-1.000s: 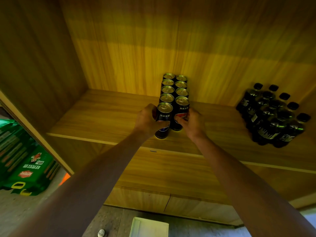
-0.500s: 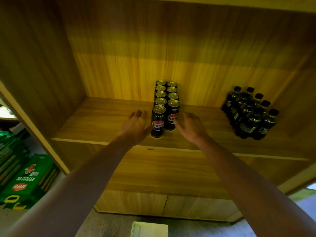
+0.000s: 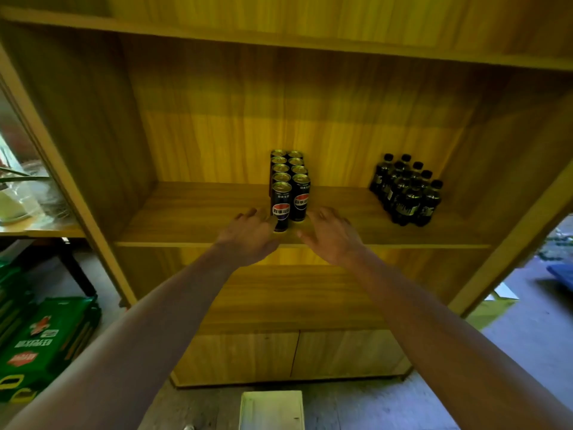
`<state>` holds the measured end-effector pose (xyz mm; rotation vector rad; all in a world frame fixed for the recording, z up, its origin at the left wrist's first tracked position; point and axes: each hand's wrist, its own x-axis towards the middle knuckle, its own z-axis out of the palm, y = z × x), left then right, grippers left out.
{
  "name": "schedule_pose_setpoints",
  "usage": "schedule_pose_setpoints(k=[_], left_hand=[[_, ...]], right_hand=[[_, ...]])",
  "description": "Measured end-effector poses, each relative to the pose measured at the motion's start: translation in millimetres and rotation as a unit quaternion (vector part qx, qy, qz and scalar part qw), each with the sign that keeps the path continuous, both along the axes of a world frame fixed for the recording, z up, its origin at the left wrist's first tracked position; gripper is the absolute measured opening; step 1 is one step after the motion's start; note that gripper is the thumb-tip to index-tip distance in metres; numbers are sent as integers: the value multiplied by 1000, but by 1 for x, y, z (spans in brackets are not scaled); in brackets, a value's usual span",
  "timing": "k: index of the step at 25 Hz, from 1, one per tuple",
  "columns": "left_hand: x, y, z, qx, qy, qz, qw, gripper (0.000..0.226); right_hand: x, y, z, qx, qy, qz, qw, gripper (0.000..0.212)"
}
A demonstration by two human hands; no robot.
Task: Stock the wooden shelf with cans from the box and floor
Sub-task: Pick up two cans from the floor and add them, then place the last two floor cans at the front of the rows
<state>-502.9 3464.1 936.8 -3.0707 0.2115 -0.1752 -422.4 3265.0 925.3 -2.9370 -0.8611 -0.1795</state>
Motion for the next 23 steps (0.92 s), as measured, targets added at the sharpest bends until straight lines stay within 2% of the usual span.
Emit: schedule_pose_setpoints(k=[8,13,17,23], left_hand=[[-101,96,-24,-21,-14,96,995,56],[-205,191,-71,-42,-6,230,972,45],[-284,241,-154,-71,48,365,927,43],[-327,263,-368,-131,80,448,881,43]], right_hand=[[-71,112,-13,20,-11,116,993,62],[-135,242,-63,23,30,245,969,59],[-181,327,-163,9,78,344,936,52],[-206,366,-389,-1,147,407,902,51]])
